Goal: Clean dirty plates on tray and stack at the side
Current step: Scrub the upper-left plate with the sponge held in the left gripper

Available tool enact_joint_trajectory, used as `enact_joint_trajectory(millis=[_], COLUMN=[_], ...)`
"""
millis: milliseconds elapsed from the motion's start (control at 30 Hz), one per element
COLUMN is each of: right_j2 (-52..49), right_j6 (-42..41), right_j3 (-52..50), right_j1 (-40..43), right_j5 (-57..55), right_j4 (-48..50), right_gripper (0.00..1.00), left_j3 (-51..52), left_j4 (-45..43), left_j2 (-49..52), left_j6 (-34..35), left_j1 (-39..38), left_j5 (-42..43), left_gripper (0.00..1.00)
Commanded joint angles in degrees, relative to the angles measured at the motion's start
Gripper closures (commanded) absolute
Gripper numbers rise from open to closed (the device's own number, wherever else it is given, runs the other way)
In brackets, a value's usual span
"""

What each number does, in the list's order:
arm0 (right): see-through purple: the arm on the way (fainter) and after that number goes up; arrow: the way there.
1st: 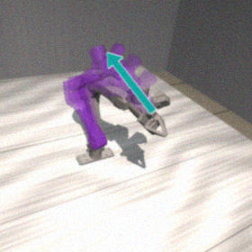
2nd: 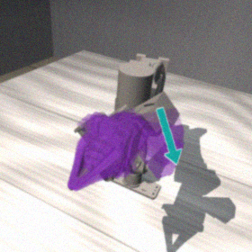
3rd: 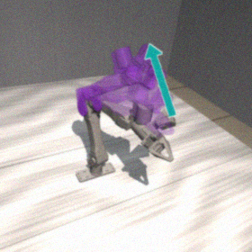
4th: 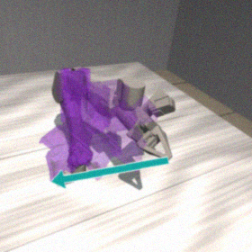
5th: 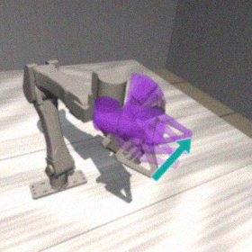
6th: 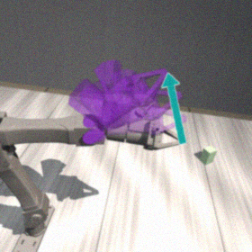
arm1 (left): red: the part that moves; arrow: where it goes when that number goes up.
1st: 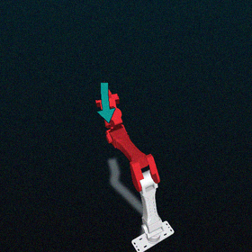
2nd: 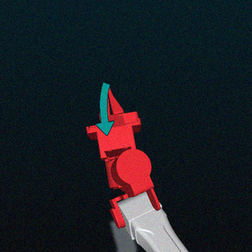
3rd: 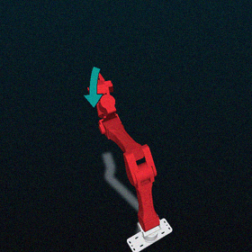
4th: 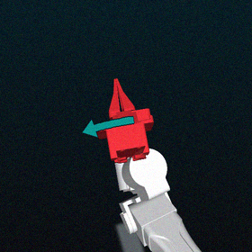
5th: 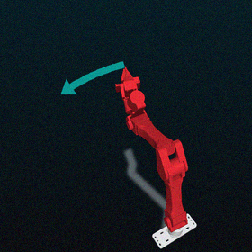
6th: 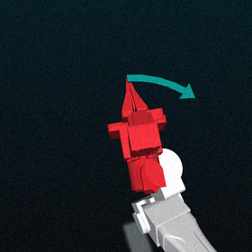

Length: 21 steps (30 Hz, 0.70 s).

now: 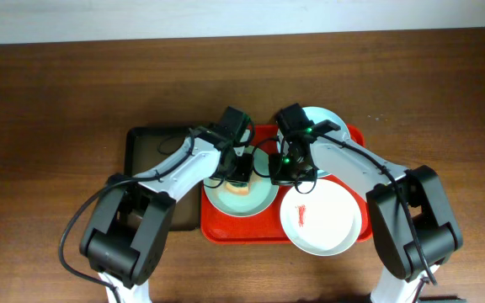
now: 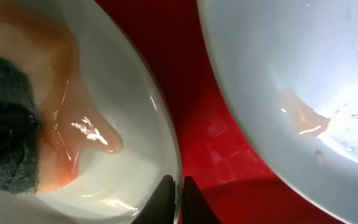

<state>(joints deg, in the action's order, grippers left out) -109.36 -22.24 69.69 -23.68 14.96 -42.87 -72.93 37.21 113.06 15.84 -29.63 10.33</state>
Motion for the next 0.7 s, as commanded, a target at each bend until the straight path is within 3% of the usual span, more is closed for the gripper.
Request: enact_joint_trajectory(millis=[0,67,200,433,500,633,667], right_j2=[0.0,0.0,0.0,0.0,0.0,0.0,0.0], right_j6=[0.3,0.3,0.3,0.3,0.3,0.3,0.3], right_j3=[0.3,0.3,0.3,0.0,0.0,0.0,0.0], right_j1=[-0.4,-0.3,-0.3,-0.3,-0.3,-0.4,-0.4], right_j5=[1.0,1.1,1.0,0.9,0.9,0.9,0.9], right_j4=[0.2,0.2,0.2,0.3,0.3,0.6,0.6], right_gripper=[0.92,0.92,0.92,0.91,0.91,0.91,0.91], left_j3=[-0.9,-2.4,-2.4,4.5,5.4,4.5,2.4], left_j4=[4.7,6.2,6.0,0.6,1.6,1.1,2.8], left_j2=[2.3,-0.6,-5.0,-1.6,1.2,1.7,0.7], left_j6=[-4.4,-4.3,-3.6,1.6,0.7,-8.9,-8.9], left_j1=[1.7,4.3,6.8,3.9,3.4,4.2,5.6], left_j5=[5.3,-0.1,-2.8,-6.2,3.1,26.3,27.9], left_gripper=[1.00,1.00,1.00,1.00,1.00,1.00,1.00])
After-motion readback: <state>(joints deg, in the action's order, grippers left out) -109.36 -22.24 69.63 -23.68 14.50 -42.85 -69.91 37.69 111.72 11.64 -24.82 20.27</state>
